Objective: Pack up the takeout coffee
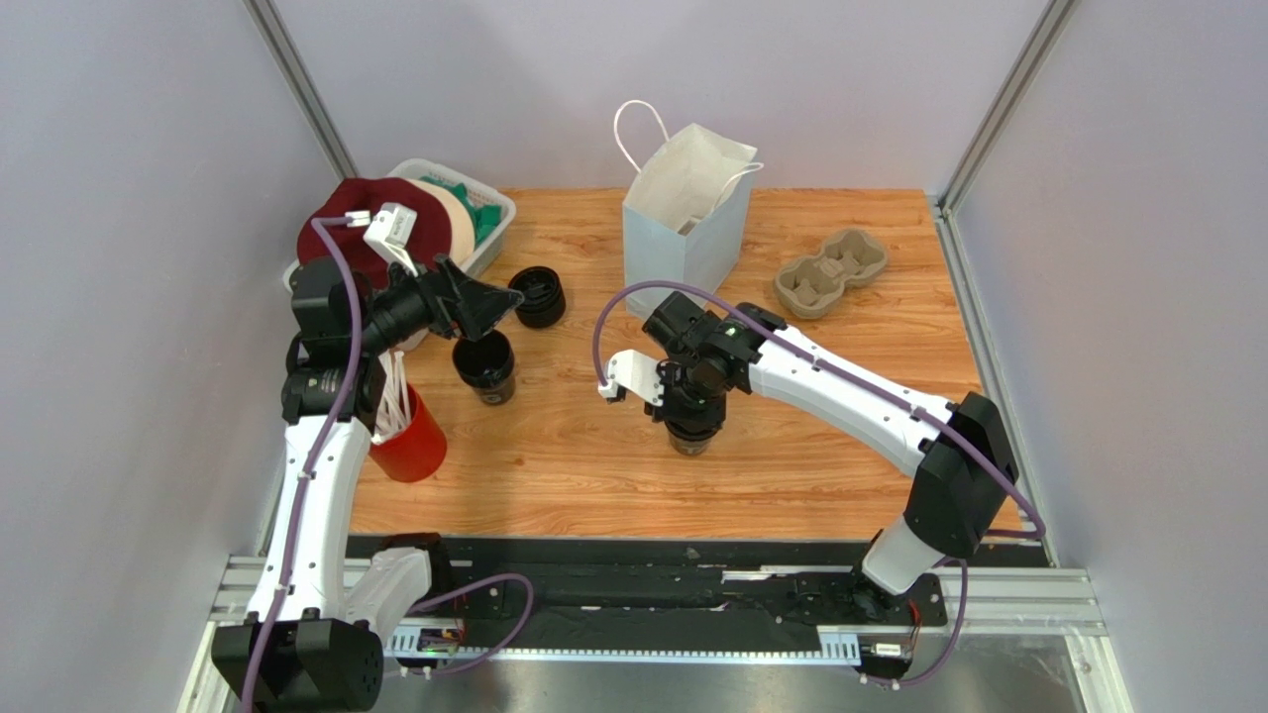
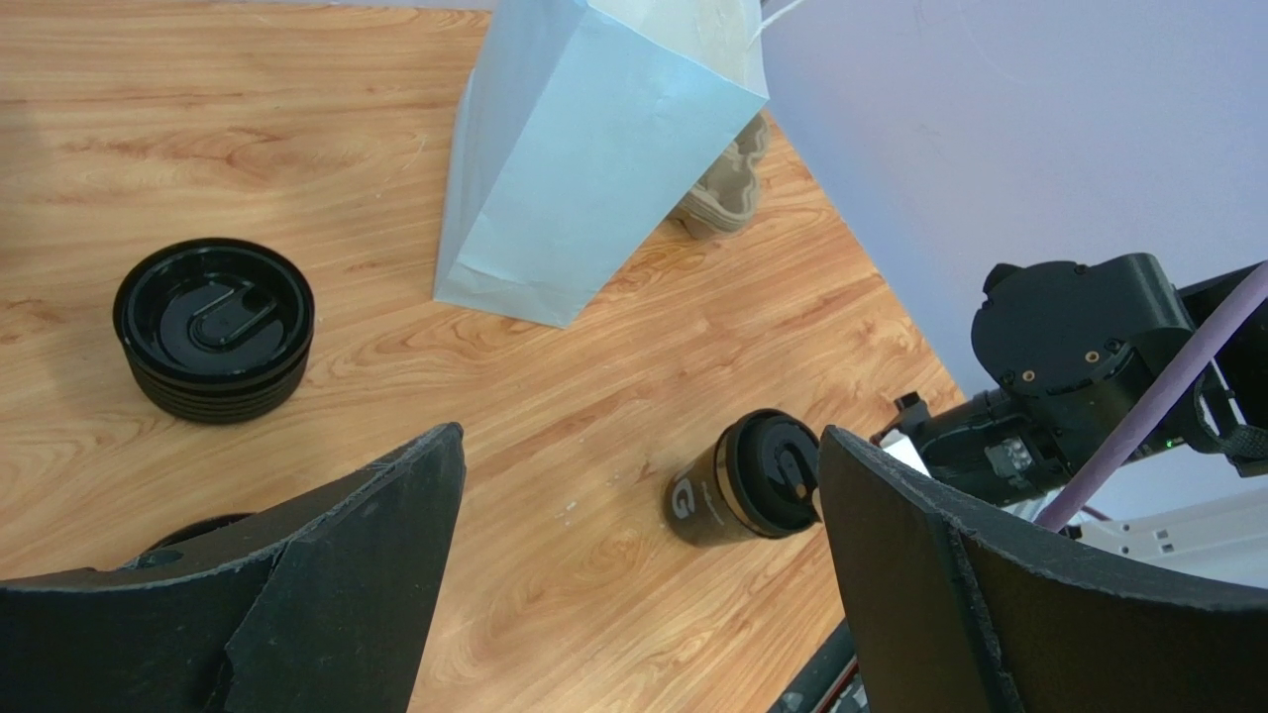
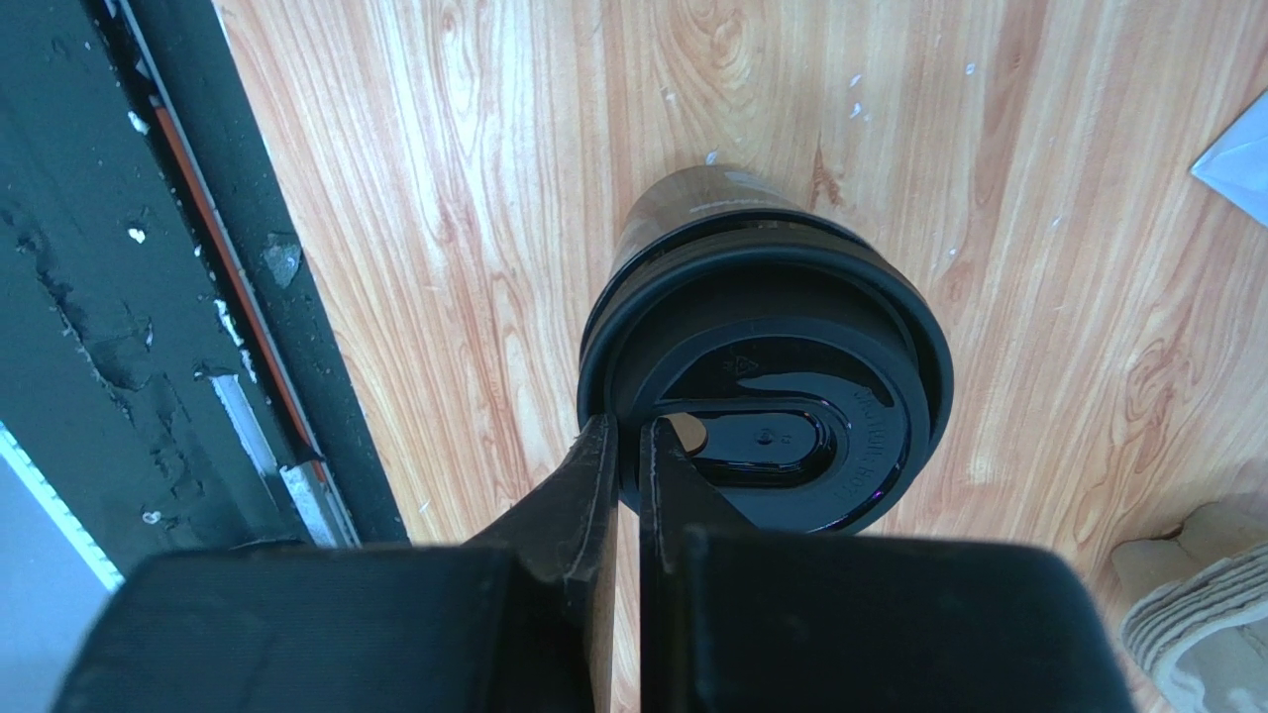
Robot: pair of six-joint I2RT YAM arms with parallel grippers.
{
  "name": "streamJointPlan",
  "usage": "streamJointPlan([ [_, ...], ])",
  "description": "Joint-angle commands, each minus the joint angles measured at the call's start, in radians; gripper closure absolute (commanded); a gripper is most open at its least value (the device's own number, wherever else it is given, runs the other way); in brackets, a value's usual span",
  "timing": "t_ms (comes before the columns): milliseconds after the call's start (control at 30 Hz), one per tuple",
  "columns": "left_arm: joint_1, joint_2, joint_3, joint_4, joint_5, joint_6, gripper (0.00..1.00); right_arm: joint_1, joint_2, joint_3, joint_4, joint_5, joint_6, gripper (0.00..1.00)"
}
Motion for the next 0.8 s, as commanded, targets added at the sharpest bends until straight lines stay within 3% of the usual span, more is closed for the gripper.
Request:
streamJointPlan([
  [0, 0.011, -0.014, 0.002, 0.035, 0.013, -0.007, 0.04, 0.006, -0.002, -0.004, -0.014, -0.017, -0.015, 1.0],
  [767, 0.013, -0.014, -0.001, 0.04, 0.015, -0.01, 0.03, 0.009, 0.022, -0.012, 0.024, -0.02, -0.013, 1.0],
])
